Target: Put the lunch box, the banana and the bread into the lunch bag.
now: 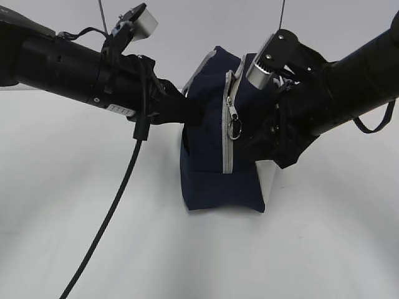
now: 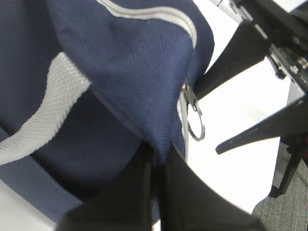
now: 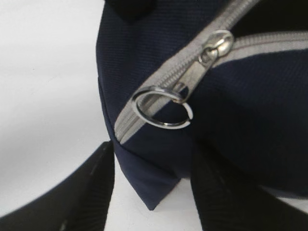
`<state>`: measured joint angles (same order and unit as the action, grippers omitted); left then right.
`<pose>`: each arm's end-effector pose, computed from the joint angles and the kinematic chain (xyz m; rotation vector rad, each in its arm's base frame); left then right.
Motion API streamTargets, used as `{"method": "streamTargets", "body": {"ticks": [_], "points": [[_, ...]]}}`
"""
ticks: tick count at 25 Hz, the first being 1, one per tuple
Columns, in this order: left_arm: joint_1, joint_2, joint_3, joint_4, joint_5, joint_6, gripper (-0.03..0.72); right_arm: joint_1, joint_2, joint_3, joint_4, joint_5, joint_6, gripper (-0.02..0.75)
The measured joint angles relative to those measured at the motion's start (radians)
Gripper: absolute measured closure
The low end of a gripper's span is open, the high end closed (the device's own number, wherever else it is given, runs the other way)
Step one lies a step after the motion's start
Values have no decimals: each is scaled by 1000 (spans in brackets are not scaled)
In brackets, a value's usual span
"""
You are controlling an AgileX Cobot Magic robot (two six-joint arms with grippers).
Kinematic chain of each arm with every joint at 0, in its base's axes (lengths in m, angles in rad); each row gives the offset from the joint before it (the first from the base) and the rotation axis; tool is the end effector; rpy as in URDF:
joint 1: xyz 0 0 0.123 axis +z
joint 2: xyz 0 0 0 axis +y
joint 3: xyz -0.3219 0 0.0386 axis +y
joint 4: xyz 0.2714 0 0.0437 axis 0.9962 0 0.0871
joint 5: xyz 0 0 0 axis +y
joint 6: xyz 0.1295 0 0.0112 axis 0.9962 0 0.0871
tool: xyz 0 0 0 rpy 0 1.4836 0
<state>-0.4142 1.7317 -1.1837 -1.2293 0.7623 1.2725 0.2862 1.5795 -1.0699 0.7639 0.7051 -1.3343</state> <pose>0.3457 -0.2445 0.2617 0.9812 2.0758 -0.9545 0.3336 0.1590 0.2542 -1.3145 2.0604 0.4088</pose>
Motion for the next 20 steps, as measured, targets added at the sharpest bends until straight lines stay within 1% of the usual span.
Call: {"method": "streamTargets", "body": {"ticks": [3,5,7,10,12,16,20], "points": [[0,0,0,0,0,0,684,-22,0,2,14,-8,-14,335],[0,0,0,0,0,0,684,-59,0,4,42,-1,-18,335],[0,0,0,0,0,0,684,-109,0,4,93,41,-33,335],[0,0,0,0,0,0,684,-187,0,4,217,143,-102,337],[0,0,0,1,0,0,684,-211,0,11,288,203,-152,339],[0,0,0,2,0,0,684,-222,0,75,365,243,-233,339],[0,0,0,3,1,0,684,-224,0,154,469,274,-354,342]]}}
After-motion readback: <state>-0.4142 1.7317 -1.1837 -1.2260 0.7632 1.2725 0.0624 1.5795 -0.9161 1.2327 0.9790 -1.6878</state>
